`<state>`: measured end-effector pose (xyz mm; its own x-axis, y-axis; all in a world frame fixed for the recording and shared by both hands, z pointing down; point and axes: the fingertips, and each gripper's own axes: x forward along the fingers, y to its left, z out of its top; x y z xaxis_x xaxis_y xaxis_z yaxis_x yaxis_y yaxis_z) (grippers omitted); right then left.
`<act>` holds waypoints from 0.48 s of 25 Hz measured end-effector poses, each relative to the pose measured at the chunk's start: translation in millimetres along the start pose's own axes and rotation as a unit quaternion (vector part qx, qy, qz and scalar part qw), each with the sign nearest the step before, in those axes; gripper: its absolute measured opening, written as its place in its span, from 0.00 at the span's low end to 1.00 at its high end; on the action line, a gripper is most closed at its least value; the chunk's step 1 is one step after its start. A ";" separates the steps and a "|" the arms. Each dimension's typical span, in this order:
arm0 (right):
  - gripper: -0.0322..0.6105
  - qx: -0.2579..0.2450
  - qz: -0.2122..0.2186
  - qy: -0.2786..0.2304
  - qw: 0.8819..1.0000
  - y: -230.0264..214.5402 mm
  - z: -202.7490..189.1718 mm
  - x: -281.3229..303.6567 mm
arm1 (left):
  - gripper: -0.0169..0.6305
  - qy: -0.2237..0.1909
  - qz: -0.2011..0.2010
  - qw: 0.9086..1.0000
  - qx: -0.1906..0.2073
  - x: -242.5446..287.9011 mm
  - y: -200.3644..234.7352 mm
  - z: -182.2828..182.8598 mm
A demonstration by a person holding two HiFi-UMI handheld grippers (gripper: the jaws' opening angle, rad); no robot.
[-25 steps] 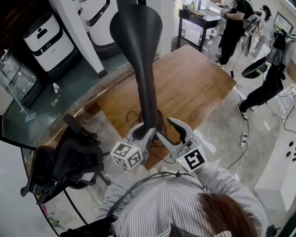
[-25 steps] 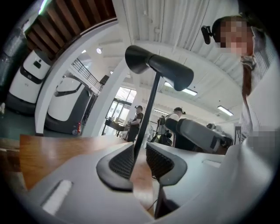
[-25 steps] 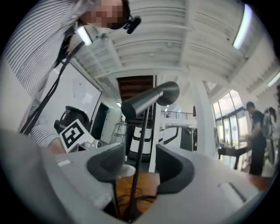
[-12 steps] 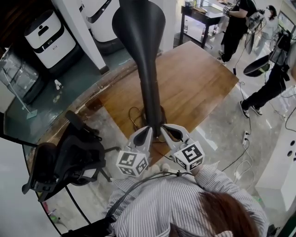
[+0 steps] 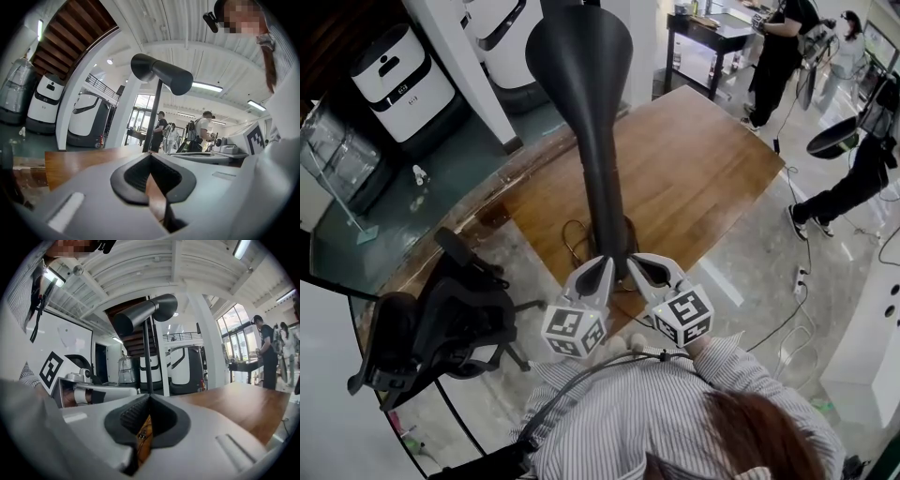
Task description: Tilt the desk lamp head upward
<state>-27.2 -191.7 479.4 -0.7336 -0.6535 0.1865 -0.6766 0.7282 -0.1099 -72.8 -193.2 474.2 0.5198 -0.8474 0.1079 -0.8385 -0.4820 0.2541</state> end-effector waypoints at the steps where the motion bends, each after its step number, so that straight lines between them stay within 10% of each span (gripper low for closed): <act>1: 0.05 0.001 -0.001 -0.001 1.000 -0.6 0.4 -0.4 | 0.03 -0.001 0.002 1.000 0.000 0.1 -0.2 0.2; 12: 0.05 -0.036 0.004 -0.004 0.999 4.9 3.0 -1.1 | 0.03 0.004 0.005 1.000 -0.008 -1.5 0.9 -6.6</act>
<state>-29.9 -188.0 475.7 -0.7398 -0.6486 0.1789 -0.6642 0.7465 -0.0399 -73.3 -190.9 480.6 0.5134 -0.8500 0.1179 -0.8406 -0.4705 0.2683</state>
